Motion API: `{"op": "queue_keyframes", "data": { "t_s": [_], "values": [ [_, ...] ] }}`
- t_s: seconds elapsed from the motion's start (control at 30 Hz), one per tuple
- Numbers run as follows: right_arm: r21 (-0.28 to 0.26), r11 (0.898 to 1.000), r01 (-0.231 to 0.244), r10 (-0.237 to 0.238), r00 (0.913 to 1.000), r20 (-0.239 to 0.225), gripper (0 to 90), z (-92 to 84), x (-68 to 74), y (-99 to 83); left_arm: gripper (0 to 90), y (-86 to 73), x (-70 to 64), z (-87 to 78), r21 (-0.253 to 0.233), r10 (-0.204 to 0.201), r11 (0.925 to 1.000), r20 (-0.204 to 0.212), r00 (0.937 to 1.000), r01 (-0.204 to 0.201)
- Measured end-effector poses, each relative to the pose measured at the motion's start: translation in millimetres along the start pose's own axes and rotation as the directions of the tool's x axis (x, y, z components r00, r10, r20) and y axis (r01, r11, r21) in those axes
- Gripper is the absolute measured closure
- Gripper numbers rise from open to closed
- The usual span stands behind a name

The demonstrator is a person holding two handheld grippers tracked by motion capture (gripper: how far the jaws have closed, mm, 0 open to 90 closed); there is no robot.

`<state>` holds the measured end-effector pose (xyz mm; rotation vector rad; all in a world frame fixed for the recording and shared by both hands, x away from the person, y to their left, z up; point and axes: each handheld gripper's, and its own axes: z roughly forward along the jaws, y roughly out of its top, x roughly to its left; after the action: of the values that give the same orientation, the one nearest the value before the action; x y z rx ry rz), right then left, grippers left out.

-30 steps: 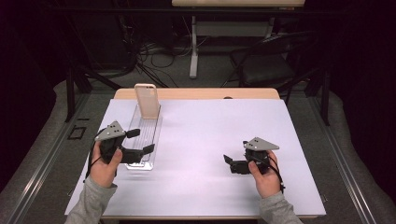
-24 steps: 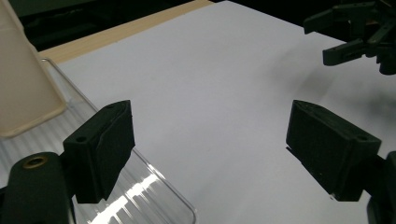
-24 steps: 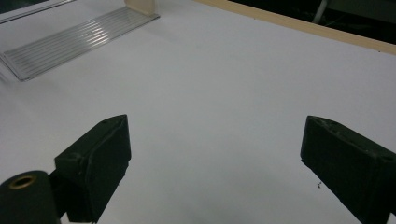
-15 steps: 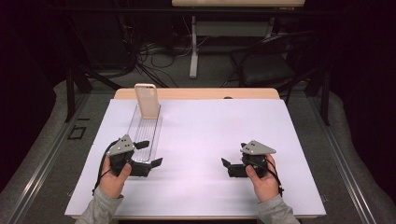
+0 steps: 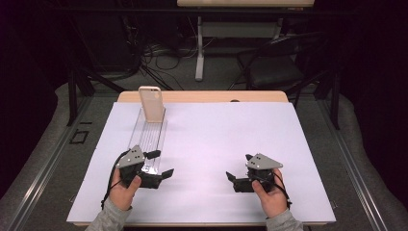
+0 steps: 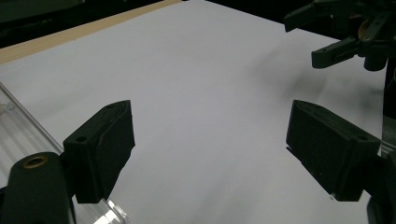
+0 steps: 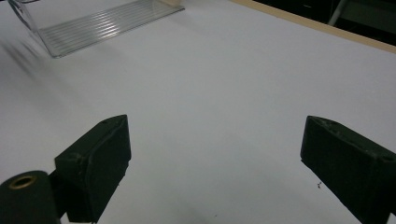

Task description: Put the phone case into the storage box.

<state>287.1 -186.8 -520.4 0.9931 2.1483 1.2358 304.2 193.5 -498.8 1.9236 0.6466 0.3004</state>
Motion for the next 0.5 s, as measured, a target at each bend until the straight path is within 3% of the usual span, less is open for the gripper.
{"op": "queue_keyframes", "data": {
  "t_s": [0.3,0.5],
  "values": [
    [0.01,1.0,0.0,0.001,0.9991,-0.042,8.3,2.2,7.9,-7.3,15.6,-3.6,-4.1,8.3,0.006,0.007,1.0,0.025,0.9997,-0.007],
    [0.006,1.0,0.007,-0.007,0.9982,-0.06,8.3,5.9,10.5,-10.0,15.6,-6.1,-2.7,10.0,0.01,0.003,0.9999,0.019,0.9998,-0.003]
  ]
}}
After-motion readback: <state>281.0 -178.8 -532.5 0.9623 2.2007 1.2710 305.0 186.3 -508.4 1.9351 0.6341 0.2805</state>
